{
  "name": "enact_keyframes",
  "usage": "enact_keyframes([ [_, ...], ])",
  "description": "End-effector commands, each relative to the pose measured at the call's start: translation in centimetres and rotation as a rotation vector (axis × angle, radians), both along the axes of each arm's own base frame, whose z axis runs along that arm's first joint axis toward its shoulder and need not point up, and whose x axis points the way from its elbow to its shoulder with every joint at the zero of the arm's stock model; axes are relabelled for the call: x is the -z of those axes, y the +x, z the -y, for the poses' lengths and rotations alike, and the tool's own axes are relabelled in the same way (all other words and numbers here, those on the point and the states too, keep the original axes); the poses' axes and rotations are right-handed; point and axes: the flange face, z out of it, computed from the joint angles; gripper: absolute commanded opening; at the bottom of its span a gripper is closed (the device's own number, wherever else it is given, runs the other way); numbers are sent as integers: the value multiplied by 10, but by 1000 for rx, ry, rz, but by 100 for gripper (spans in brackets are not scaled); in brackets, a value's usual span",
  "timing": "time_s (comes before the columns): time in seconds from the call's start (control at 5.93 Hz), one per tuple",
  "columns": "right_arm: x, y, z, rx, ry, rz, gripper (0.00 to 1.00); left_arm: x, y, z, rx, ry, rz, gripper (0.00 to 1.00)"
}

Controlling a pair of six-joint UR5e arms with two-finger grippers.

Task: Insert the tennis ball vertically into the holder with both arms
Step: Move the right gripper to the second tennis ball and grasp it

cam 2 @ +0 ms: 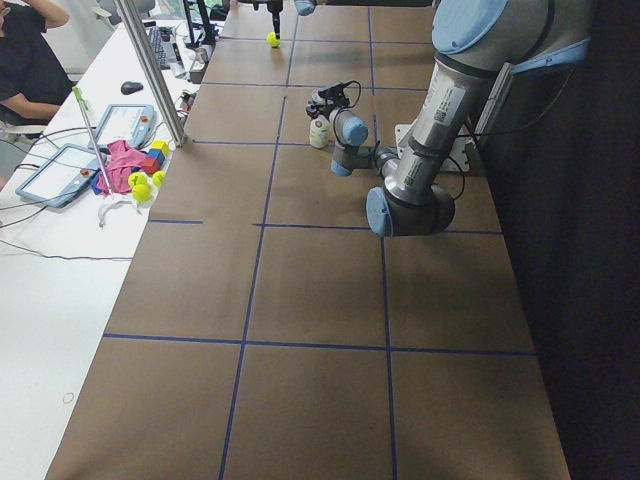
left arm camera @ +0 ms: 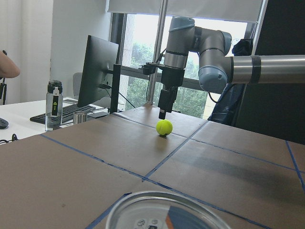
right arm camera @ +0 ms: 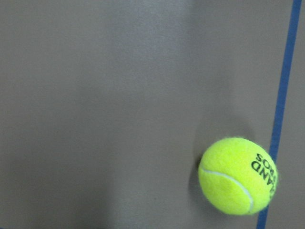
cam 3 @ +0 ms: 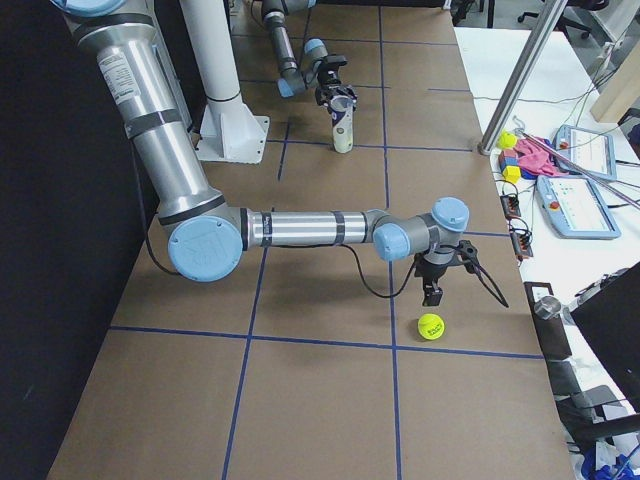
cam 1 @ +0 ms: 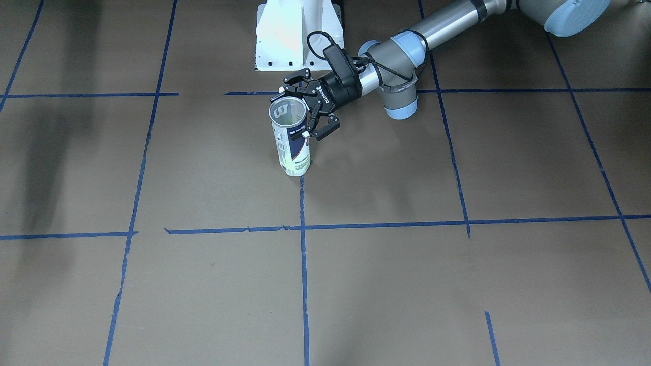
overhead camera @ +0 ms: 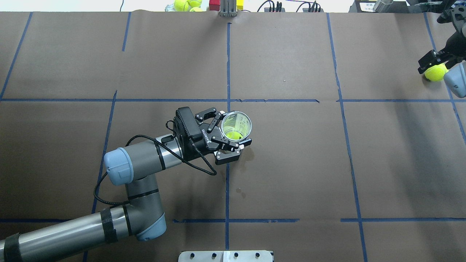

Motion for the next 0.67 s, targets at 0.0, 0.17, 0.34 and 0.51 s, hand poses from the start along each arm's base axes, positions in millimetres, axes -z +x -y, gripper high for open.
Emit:
enact_keyframes([
  [0.0, -32, 20, -3, 54, 8, -15, 96, -1, -3, 7, 13, -2, 7, 99],
  [0.17, -38, 18, -3, 59, -5, -17, 97, 0, -4, 8, 14, -2, 6, 99],
  [0.34, -39, 14, 5, 62, -9, -24, 98, 0, -4, 8, 14, -2, 6, 99],
  [0.51, -43, 13, 9, 62, -7, -30, 98, 0, -4, 8, 14, -1, 5, 99],
])
